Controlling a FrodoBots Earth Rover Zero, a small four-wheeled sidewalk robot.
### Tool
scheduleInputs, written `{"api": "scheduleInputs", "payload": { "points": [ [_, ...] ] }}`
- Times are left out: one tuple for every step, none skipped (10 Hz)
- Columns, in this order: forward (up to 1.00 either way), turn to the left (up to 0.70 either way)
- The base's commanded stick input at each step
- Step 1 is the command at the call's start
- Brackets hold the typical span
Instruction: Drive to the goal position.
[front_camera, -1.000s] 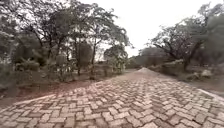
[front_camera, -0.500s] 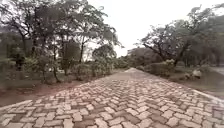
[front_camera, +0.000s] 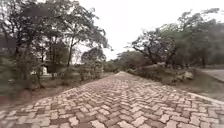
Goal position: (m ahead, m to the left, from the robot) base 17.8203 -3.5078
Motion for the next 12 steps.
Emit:
{"api": "scheduleInputs", "payload": {
  "points": [
    [0.70, 0.00],
    [0.70, 0.00],
    [0.70, 0.00],
    [0.70, -0.35],
    [0.70, -0.35],
    [0.70, -0.31],
    [0.70, -0.14],
    [0.70, 0.00],
    [0.70, 0.00],
    [0.70, 0.00],
    [0.70, 0.00],
    [0.70, 0.00]
  ]
}}
